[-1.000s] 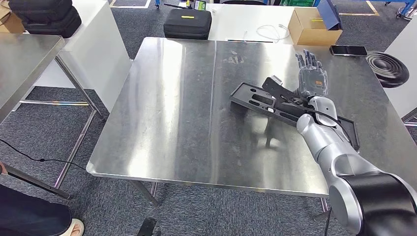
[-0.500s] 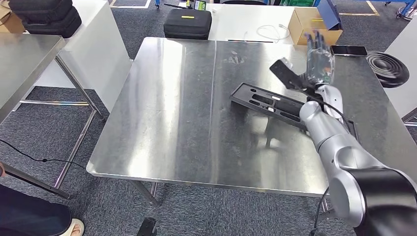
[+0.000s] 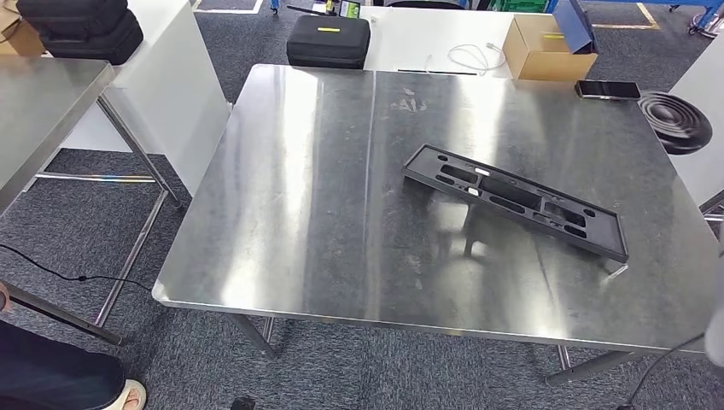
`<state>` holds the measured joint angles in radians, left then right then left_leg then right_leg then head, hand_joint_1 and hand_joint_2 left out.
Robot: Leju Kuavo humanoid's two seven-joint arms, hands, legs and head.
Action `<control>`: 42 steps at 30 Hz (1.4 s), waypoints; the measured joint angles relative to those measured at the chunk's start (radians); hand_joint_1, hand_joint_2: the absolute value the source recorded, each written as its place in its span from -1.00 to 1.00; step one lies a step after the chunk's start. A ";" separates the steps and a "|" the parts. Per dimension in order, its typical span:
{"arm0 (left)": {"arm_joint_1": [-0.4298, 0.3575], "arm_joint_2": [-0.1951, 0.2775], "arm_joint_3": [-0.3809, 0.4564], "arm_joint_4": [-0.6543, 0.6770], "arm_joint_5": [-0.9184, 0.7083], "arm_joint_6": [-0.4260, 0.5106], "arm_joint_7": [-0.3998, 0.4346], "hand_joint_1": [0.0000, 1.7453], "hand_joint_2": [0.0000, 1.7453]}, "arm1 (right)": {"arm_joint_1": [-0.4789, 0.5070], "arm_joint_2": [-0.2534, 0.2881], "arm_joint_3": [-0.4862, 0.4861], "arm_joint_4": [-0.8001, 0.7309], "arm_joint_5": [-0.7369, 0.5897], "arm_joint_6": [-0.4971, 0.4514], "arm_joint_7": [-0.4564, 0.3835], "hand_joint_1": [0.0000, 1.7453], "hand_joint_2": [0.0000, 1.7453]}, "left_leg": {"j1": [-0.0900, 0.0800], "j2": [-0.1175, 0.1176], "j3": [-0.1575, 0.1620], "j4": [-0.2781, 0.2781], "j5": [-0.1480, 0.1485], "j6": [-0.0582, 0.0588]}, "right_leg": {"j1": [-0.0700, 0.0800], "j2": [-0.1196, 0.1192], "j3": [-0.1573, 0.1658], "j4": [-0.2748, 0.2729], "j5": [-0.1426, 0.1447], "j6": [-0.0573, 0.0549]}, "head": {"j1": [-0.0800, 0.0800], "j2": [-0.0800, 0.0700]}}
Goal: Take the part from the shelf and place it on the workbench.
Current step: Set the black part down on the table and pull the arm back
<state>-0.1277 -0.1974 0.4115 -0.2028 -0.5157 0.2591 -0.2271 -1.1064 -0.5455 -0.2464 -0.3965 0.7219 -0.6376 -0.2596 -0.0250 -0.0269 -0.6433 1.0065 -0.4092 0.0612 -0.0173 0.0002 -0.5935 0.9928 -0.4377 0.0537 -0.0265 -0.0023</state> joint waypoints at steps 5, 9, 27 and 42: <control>0.011 0.008 0.010 0.000 0.002 0.003 -0.011 -1.00 -1.00 | 0.147 -0.116 -0.136 0.003 -0.118 -0.005 -0.042 -1.00 1.00 | 0.000 -0.004 0.001 0.001 -0.003 0.004 | 0.000 -0.003 0.003 0.000 -0.003 0.004 | 0.000 0.000; 0.022 0.014 0.020 0.000 0.005 0.006 -0.018 -1.00 -1.00 | 0.275 -0.181 -0.228 0.013 -0.163 -0.006 -0.057 -1.00 1.00 | -0.003 -0.005 0.002 0.001 -0.005 0.006 | 0.001 -0.003 0.003 0.000 -0.005 0.006 | 0.000 0.000; 0.039 0.020 0.048 0.001 0.006 0.026 -0.024 -1.00 0.50 | 0.777 -0.157 -0.624 0.036 -0.174 -0.055 -0.037 -1.00 1.00 | -0.006 -0.011 0.005 0.001 -0.009 0.010 | 0.001 -0.010 0.009 0.000 -0.012 0.011 | 0.000 0.000; 0.044 0.017 0.076 0.001 0.006 0.054 -0.006 -1.00 0.00 | 0.993 0.459 -0.931 0.117 0.292 -0.034 0.319 -1.00 1.00 | 0.002 0.002 0.018 0.000 -0.017 -0.002 | 0.009 0.000 0.017 0.000 -0.018 0.000 | 0.000 0.000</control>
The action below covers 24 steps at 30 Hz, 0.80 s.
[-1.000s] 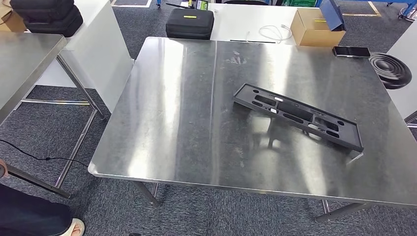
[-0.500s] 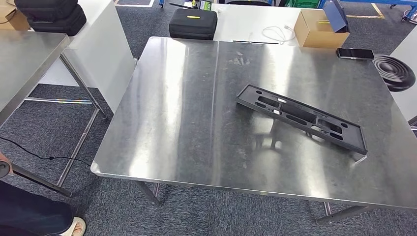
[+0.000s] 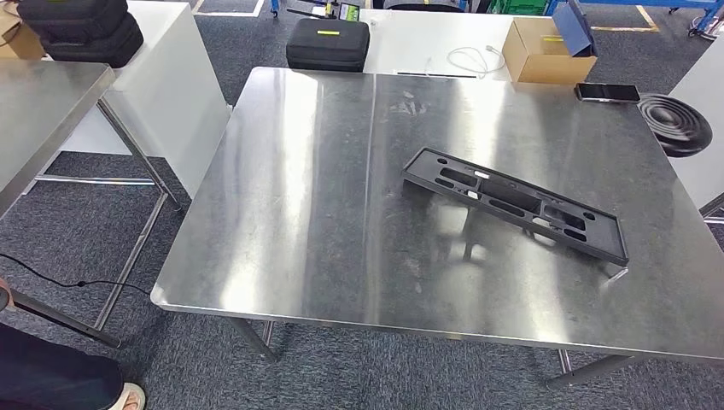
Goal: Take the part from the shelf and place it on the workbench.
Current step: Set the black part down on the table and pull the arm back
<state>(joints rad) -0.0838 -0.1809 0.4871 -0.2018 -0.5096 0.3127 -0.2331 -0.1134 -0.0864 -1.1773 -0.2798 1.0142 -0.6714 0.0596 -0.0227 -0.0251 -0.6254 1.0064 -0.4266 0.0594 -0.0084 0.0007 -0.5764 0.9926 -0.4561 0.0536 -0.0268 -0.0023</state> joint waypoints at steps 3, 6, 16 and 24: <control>0.000 0.001 0.004 0.000 -0.008 0.010 0.008 -1.00 -1.00 | 0.005 0.078 0.016 0.026 0.072 0.053 0.064 -1.00 1.00 | 0.000 0.001 0.002 0.000 -0.001 -0.001 | 0.000 0.001 0.000 0.000 -0.001 -0.001 | 0.000 0.000; -0.001 0.001 0.005 0.000 -0.027 0.020 0.016 -1.00 -1.00 | 0.007 0.139 0.048 0.042 0.123 0.104 0.091 -1.00 1.00 | 0.000 0.001 0.004 0.000 -0.002 -0.002 | 0.000 0.001 -0.003 0.000 -0.003 -0.004 | 0.001 0.000; -0.007 0.004 0.023 0.000 -0.026 0.032 0.051 -1.00 -1.00 | 0.007 0.203 0.087 0.055 0.136 0.125 0.025 -1.00 1.00 | -0.003 0.002 0.006 0.000 -0.005 -0.002 | -0.002 0.001 0.000 0.000 -0.005 -0.006 | 0.001 0.000; -0.007 0.004 0.032 0.000 -0.025 0.033 0.055 -1.00 -1.00 | 0.007 0.207 0.099 0.055 0.136 0.125 0.020 -1.00 1.00 | -0.003 0.003 0.006 0.000 -0.005 -0.002 | -0.003 0.001 0.004 0.000 -0.005 -0.006 | 0.001 0.000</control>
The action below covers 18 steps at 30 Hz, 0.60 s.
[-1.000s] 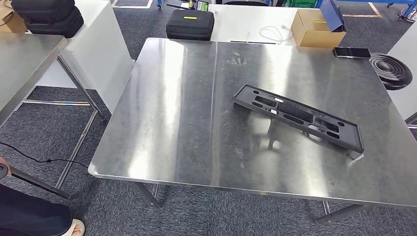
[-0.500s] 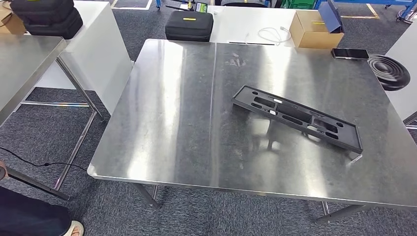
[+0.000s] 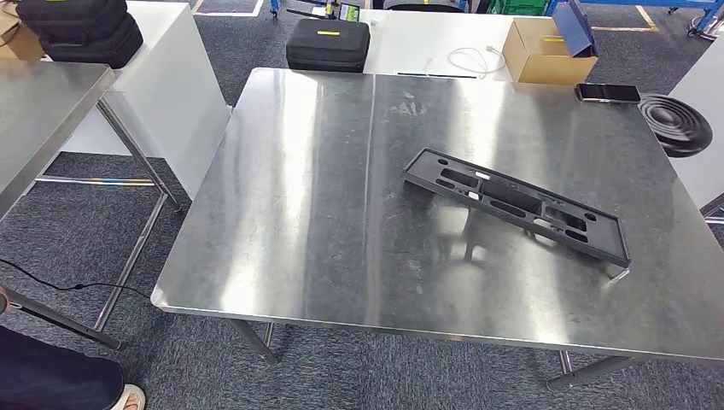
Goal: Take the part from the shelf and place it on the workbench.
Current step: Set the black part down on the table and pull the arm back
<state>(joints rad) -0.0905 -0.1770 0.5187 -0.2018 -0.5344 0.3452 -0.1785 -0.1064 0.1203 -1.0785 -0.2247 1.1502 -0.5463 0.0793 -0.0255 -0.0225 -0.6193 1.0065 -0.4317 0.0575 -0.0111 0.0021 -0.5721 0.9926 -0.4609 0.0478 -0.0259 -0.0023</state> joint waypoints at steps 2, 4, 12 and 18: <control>0.000 0.000 0.001 0.000 0.000 0.000 0.001 -1.00 -1.00 | 0.000 0.001 0.001 0.000 0.000 0.000 0.000 -1.00 1.00 | 0.000 0.000 0.000 0.000 -0.001 0.000 | -0.001 0.000 0.000 0.000 0.000 0.000 | 0.000 0.000; 0.000 0.000 0.001 0.000 0.001 0.001 0.005 -1.00 -1.00 | 0.000 0.001 0.003 0.000 0.002 0.000 0.000 -1.00 1.00 | -0.002 0.000 0.000 0.002 -0.002 0.001 | -0.003 0.000 0.001 -0.001 0.000 0.001 | 0.000 0.000; -0.002 0.000 0.001 0.000 -0.003 0.003 0.025 -1.00 -1.00 | -0.003 0.015 0.005 0.006 0.006 0.003 0.027 -1.00 1.00 | -0.007 0.000 0.001 0.008 -0.009 0.013 | -0.010 0.000 0.007 -0.001 -0.003 0.009 | 0.000 0.000; -0.004 -0.001 0.001 0.000 -0.004 0.003 0.029 -1.00 -1.00 | -0.002 0.019 0.005 0.007 0.003 0.003 0.027 -1.00 1.00 | -0.002 0.003 0.007 -0.001 0.001 0.022 | -0.008 0.000 0.000 0.023 -0.018 0.012 | 0.001 0.000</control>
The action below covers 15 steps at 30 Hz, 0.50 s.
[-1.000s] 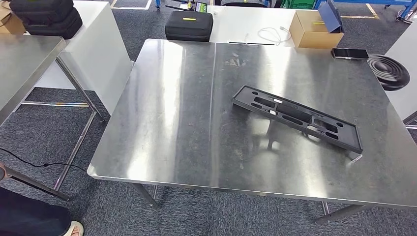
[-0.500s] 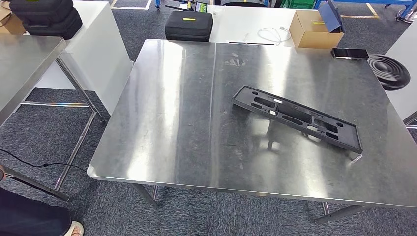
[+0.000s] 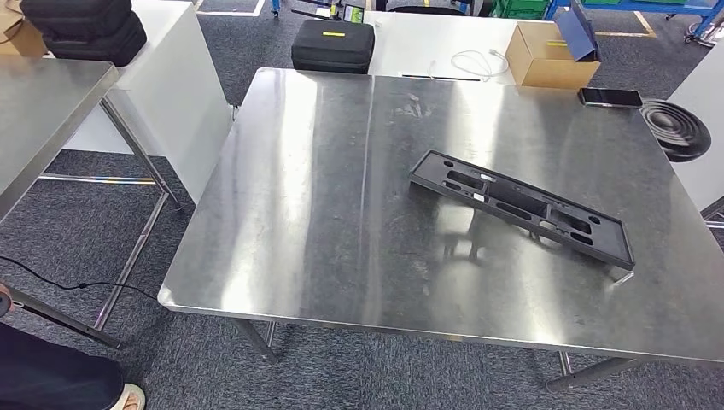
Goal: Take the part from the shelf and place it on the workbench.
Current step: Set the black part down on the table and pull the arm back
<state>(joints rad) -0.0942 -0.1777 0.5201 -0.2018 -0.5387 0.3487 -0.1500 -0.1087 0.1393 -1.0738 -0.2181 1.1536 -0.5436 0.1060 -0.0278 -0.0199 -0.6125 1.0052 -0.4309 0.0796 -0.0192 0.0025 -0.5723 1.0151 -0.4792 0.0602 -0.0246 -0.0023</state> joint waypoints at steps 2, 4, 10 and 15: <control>-0.004 -0.002 0.000 0.000 -0.002 -0.002 0.006 -1.00 -1.00 | 0.001 0.002 0.000 0.002 -0.006 0.000 -0.006 -1.00 1.00 | 0.008 0.007 -0.003 -0.009 0.013 0.003 | 0.000 -0.001 -0.030 0.120 -0.070 0.002 | 0.005 0.000; -0.006 -0.003 0.000 0.000 -0.002 -0.004 0.011 -1.00 -1.00 | 0.001 0.002 0.000 0.003 -0.010 0.001 -0.013 -1.00 1.00 | 0.014 0.011 -0.014 -0.009 0.025 -0.004 | -0.004 -0.002 0.014 0.109 -0.096 0.017 | 0.008 0.000; -0.007 -0.003 0.004 0.000 0.004 -0.003 0.013 -1.00 -1.00 | -0.007 0.005 0.000 0.004 0.000 0.010 -0.013 -1.00 1.00 | 0.015 0.010 -0.026 0.009 0.034 -0.038 | -0.003 0.005 0.085 -0.028 -0.041 -0.012 | 0.004 0.000; -0.004 -0.004 0.012 0.001 0.004 -0.003 0.013 -1.00 -1.00 | -0.005 0.006 0.000 0.005 0.003 0.015 -0.011 -1.00 1.00 | 0.030 0.015 -0.089 0.237 -0.161 -0.068 | -0.005 -0.005 0.052 -0.028 -0.008 -0.045 | -0.003 0.000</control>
<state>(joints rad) -0.0985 -0.1821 0.5323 -0.2010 -0.5348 0.3452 -0.1370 -0.1140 0.1449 -1.0735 -0.2132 1.1570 -0.5288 0.0954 0.0021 -0.0050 -0.7016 1.2418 -0.5924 0.0113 -0.0240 -0.0028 -0.5203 0.9874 -0.4873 0.0154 -0.0274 -0.0023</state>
